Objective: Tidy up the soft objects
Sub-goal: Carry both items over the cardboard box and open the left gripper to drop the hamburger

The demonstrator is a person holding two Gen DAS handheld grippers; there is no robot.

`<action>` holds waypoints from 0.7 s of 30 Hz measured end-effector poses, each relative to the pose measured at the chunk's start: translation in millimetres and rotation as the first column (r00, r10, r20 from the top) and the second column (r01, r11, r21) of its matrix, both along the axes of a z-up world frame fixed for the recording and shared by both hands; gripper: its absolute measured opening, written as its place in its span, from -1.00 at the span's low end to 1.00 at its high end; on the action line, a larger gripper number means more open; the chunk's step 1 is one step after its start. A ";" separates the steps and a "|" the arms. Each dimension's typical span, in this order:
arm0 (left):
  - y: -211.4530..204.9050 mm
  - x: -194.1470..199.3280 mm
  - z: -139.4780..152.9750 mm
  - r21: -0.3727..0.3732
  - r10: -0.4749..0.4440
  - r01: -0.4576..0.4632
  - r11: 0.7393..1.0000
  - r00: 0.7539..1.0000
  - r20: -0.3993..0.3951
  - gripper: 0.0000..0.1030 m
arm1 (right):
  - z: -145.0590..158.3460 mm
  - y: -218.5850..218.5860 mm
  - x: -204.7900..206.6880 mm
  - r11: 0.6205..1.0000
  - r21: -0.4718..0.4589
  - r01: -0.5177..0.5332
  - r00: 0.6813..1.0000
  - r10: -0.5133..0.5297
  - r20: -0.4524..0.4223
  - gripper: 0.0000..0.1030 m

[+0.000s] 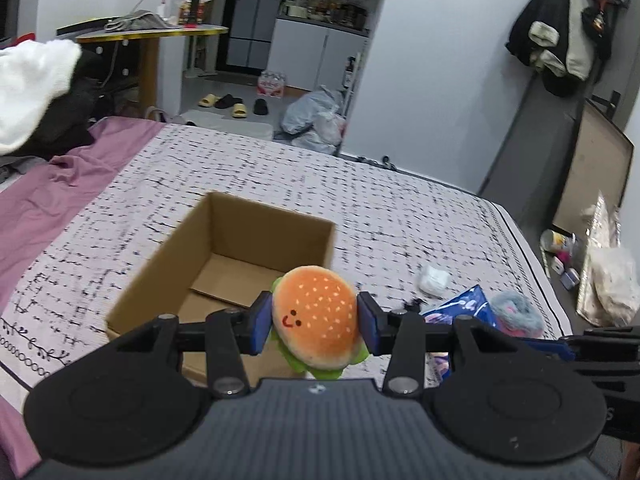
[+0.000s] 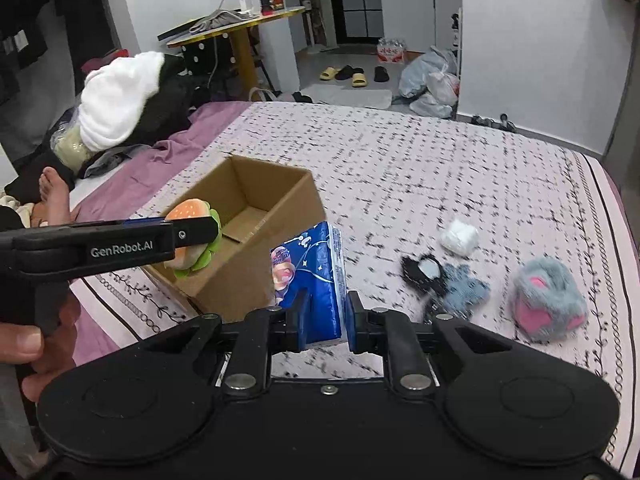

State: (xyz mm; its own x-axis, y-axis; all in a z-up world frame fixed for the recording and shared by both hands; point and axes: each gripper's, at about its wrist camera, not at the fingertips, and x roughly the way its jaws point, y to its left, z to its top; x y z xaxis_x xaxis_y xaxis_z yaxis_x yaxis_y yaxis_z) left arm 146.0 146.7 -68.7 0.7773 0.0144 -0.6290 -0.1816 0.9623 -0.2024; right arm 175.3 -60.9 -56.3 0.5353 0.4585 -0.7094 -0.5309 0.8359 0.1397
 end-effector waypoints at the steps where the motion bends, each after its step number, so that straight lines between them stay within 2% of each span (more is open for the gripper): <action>1: 4.9 -0.1 -0.5 -0.007 0.009 -0.009 1.000 1.000 -0.001 -0.14 | 1.1 4.3 0.6 1.000 0.002 -0.005 1.000 0.005 0.003 -0.65; 10: 45.9 2.9 -15.1 -0.073 0.099 -0.102 0.992 0.994 -0.038 -0.14 | 7.6 39.4 6.2 0.999 0.015 -0.044 0.999 0.044 0.013 -0.65; 15: 62.3 3.7 -19.1 -0.104 0.137 -0.142 0.984 0.989 -0.058 -0.06 | 10.6 55.3 10.5 0.998 0.020 -0.063 0.998 0.062 0.020 -0.65; 19: 71.1 3.2 -18.5 -0.111 0.172 -0.182 0.977 0.980 -0.099 0.09 | 10.6 64.3 14.7 0.997 0.029 -0.068 0.998 0.067 0.014 -0.65; 21: 73.7 -0.7 -13.9 -0.120 0.175 -0.185 0.975 0.981 -0.084 0.18 | 10.4 68.6 17.2 0.997 0.037 -0.070 0.998 0.069 0.006 -0.65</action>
